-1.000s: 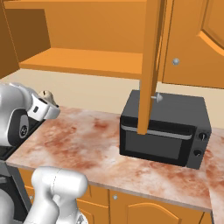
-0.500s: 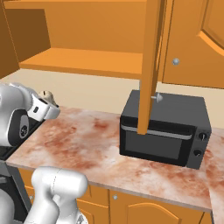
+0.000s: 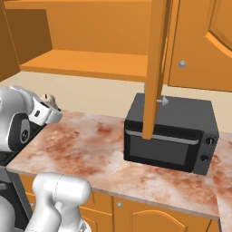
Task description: Get the candle and the beer from the cabinet and move them to the dining counter.
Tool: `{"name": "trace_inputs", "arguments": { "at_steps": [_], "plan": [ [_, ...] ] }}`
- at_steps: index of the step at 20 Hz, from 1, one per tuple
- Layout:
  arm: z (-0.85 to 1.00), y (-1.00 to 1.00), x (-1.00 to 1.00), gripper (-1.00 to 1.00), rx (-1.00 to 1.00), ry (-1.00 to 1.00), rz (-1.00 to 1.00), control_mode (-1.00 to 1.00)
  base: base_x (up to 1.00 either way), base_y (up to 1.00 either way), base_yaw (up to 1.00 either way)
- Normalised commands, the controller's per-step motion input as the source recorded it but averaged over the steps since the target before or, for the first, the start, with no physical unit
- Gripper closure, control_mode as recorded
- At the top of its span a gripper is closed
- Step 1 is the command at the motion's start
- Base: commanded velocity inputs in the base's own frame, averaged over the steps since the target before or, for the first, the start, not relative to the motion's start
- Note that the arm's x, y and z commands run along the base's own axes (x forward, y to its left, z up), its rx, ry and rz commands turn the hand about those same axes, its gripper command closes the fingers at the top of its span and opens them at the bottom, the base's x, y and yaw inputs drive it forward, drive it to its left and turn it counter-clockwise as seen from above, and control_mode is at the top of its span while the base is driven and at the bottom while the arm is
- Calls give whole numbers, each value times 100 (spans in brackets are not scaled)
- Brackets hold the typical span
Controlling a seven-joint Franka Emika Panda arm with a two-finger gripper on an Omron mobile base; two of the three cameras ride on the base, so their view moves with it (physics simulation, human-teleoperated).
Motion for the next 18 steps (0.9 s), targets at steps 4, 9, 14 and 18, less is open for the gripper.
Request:
{"name": "trace_inputs", "arguments": {
  "at_steps": [4, 9, 14, 18],
  "plan": [
    [0, 0, 0, 100, 0, 0, 0, 100, -9, 0, 0],
    [0, 0, 0, 100, 0, 0, 0, 100, -7, 41, -2],
    [0, 0, 0, 100, 0, 0, 0, 100, -18, 54, -9],
    [0, 0, 0, 100, 0, 0, 0, 100, -69, 26, -11]
  ]
}}
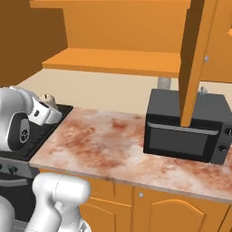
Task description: Get the candle and the beer from the cabinet and move them to the dining counter.
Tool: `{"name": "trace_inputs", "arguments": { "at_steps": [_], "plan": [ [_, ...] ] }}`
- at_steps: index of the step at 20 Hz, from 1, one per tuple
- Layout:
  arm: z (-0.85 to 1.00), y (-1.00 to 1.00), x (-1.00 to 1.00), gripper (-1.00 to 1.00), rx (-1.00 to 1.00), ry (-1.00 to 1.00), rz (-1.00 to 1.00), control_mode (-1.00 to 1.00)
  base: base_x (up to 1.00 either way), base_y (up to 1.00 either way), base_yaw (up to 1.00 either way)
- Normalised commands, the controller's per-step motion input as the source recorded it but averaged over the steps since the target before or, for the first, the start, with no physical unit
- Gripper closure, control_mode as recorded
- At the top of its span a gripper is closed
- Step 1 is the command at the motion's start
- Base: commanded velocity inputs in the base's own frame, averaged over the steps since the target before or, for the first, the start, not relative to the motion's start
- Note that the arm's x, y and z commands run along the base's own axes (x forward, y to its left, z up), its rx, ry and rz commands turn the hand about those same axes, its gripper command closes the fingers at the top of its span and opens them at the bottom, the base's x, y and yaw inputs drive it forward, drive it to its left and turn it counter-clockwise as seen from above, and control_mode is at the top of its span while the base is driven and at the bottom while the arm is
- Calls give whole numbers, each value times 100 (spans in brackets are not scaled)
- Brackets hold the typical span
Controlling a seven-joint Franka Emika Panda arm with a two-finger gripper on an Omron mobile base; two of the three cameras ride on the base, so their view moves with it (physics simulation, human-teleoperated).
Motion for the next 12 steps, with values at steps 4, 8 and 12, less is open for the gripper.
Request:
{"name": "trace_inputs", "arguments": {
  "at_steps": [4, 8, 12],
  "plan": [
    [0, 0, 0, 100, 0, 0, 0, 100, -86, 16, -11],
    [0, 0, 0, 100, 0, 0, 0, 100, -90, 17, -10],
    [0, 0, 0, 100, 0, 0, 0, 100, -89, 22, -7]
  ]
}}
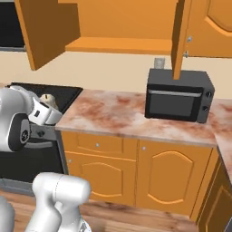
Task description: Get the candle and the beer from the cabinet and move them to the dining counter.
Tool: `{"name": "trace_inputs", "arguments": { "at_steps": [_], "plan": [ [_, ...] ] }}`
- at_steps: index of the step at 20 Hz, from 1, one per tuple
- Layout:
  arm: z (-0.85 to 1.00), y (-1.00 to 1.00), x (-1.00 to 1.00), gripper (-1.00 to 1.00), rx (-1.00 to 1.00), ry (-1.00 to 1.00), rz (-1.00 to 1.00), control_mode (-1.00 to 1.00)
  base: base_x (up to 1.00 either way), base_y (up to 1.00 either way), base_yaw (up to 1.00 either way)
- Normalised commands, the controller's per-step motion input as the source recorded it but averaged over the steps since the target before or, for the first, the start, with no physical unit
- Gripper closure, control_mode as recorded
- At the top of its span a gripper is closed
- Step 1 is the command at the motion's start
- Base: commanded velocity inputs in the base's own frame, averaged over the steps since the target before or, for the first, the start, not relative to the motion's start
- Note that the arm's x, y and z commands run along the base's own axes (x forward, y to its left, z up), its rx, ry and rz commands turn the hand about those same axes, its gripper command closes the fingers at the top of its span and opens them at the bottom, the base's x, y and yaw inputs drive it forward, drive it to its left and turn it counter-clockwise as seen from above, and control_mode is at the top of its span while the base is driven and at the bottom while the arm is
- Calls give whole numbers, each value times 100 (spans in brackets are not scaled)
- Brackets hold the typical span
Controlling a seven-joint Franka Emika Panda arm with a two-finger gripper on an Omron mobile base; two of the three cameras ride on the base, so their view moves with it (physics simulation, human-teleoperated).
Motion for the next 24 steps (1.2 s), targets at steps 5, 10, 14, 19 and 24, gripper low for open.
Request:
{"name": "trace_inputs", "arguments": {
  "at_steps": [5, 10, 14, 19, 24],
  "plan": [
    [0, 0, 0, 100, 0, 0, 0, 100, -92, 21, 0],
    [0, 0, 0, 100, 0, 0, 0, 100, -89, 24, 0],
    [0, 0, 0, 100, 0, 0, 0, 100, -81, 18, 16],
    [0, 0, 0, 100, 0, 0, 0, 100, -37, 16, 82],
    [0, 0, 0, 100, 0, 0, 0, 100, -22, 16, 93]
  ]
}}
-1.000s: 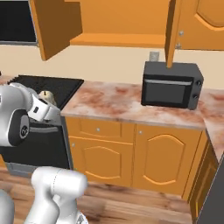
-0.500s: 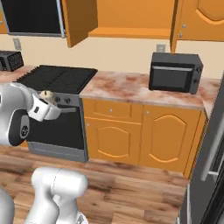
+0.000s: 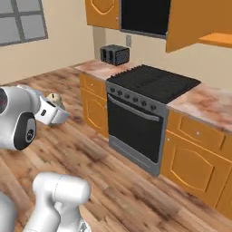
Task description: Get the candle and the beer from the cabinet and move them to the dining counter.
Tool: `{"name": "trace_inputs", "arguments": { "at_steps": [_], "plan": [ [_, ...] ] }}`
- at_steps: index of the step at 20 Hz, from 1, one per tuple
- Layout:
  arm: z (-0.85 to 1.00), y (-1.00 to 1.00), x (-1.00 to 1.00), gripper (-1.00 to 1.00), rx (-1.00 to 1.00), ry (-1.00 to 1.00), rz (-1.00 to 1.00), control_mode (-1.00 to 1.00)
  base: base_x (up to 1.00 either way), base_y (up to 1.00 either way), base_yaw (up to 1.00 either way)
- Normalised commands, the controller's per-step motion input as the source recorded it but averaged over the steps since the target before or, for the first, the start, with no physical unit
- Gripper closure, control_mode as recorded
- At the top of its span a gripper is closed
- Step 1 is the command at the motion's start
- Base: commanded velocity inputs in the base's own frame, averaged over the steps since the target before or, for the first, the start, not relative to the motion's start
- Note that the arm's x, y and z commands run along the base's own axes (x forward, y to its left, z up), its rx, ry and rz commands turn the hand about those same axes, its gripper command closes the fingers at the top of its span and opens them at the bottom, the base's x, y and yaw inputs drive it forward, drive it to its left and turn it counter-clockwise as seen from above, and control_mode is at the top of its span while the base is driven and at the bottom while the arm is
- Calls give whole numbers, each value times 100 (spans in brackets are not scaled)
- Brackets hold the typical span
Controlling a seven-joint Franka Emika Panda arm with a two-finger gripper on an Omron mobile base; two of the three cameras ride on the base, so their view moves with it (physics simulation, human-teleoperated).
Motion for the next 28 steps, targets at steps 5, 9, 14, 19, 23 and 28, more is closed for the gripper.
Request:
{"name": "trace_inputs", "arguments": {
  "at_steps": [5, 9, 14, 19, 23, 28],
  "plan": [
    [0, 0, 0, 100, 0, 0, 0, 100, -18, 17, 85],
    [0, 0, 0, 100, 0, 0, 0, 100, -5, 38, 64],
    [0, 0, 0, 100, 0, 0, 0, 100, -4, 38, 65],
    [0, 0, 0, 100, 0, 0, 0, 100, 0, 46, 59],
    [0, 0, 0, 100, 0, 0, 0, 100, 1, 57, 51],
    [0, 0, 0, 100, 0, 0, 0, 100, 13, 65, 35]
  ]
}}
